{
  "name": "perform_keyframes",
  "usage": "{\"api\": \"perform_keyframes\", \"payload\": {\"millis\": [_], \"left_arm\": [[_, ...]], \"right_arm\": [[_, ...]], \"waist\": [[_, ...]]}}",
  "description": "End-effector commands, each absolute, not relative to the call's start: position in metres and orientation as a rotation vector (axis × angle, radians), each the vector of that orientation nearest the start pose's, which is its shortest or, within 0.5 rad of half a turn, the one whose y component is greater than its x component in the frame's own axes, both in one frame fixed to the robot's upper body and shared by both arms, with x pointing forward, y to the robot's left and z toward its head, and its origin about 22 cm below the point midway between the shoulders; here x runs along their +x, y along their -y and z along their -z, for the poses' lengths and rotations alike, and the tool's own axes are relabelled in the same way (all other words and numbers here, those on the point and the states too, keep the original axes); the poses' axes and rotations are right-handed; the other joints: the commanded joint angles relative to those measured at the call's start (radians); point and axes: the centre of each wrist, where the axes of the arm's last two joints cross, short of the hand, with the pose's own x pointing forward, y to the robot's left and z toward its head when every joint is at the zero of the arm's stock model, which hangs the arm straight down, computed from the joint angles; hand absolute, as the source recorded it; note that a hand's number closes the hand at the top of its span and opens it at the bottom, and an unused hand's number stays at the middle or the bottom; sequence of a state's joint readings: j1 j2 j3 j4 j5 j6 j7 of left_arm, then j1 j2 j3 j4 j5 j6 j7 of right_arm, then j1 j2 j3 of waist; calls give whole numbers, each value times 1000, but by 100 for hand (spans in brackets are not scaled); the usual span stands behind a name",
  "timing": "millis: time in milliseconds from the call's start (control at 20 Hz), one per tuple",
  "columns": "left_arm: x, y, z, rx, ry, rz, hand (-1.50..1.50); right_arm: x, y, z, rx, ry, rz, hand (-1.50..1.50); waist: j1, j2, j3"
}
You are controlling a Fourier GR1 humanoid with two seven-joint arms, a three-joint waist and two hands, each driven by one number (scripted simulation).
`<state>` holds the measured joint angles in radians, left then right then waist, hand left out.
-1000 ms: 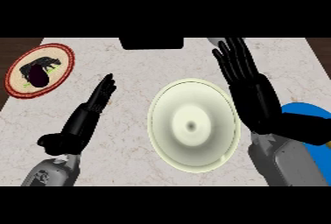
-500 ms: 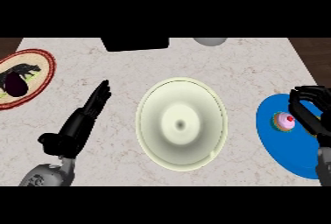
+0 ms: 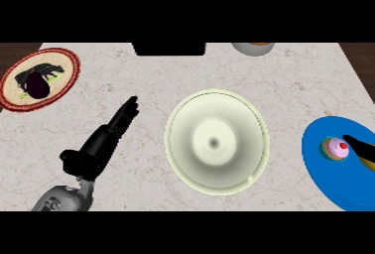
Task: Pick the cupcake from the plate and place it in the bowl
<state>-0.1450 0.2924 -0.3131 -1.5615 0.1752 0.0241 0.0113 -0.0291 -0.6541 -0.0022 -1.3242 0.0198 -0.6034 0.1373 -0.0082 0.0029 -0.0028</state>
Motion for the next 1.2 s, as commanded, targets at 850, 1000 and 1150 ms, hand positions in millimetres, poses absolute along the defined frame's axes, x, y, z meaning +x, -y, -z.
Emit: {"api": "perform_keyframes", "payload": {"millis": [850, 1000, 1150], "left_arm": [[282, -215, -40, -182, 1593, 393, 0], [273, -199, -39, -164, 1588, 387, 0], [269, -201, -35, -179, 1606, 376, 0]], "right_arm": [[313, 368, -169, -643, 451, -487, -150], [318, 372, -166, -650, 408, -503, -150], [324, 357, -149, -651, 400, -496, -150]], "waist": [[21, 0, 2], [19, -1, 2], [18, -2, 2]]}}
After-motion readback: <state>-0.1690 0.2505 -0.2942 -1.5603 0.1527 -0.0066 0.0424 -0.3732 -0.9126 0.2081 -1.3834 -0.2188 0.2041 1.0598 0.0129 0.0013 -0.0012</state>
